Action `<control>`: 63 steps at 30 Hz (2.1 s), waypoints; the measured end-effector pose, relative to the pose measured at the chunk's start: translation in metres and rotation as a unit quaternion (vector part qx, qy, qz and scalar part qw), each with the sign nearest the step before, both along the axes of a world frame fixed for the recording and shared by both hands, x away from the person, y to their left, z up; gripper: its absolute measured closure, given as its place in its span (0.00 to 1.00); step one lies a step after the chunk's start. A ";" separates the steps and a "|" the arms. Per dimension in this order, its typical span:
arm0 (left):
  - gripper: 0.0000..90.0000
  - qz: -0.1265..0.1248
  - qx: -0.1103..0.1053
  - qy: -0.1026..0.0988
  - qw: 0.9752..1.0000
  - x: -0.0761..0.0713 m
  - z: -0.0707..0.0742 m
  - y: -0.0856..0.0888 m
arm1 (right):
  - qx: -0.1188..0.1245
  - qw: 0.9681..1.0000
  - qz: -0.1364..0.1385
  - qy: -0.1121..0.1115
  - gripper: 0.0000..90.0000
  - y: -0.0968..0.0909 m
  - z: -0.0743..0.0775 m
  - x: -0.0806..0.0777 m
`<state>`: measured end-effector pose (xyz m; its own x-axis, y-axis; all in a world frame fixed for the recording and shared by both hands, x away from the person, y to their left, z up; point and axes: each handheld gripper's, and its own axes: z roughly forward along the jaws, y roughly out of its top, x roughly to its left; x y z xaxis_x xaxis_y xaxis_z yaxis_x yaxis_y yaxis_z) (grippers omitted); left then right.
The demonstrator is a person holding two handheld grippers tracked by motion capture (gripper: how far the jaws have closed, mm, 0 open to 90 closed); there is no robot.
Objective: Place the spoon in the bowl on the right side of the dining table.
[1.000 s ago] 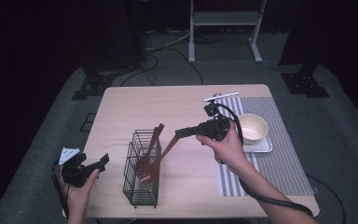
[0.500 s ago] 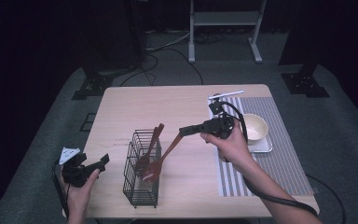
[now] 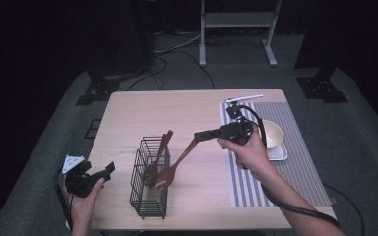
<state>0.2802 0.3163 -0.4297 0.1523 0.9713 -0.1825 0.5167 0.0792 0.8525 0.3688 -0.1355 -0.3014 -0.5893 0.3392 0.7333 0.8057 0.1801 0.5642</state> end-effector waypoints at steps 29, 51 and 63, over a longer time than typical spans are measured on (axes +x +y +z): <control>0.05 0.002 0.001 -0.002 1.000 0.000 0.000 0.000 | 0.005 0.999 -0.035 0.019 0.93 -0.035 -0.015 0.011; 0.05 -0.001 0.003 0.000 1.000 0.000 -0.001 -0.001 | 0.003 0.998 -0.060 0.034 0.93 -0.053 -0.030 0.022; 0.05 -0.001 0.003 0.000 1.000 0.000 -0.001 -0.001 | 0.006 0.996 -0.078 0.038 0.93 -0.066 -0.035 0.026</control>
<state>0.2806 0.3156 -0.4303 0.1540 0.9722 -0.1765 0.5174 0.0729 0.8526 0.3946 -0.2012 -0.3362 -0.4734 0.4127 0.7782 0.8634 0.0425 0.5027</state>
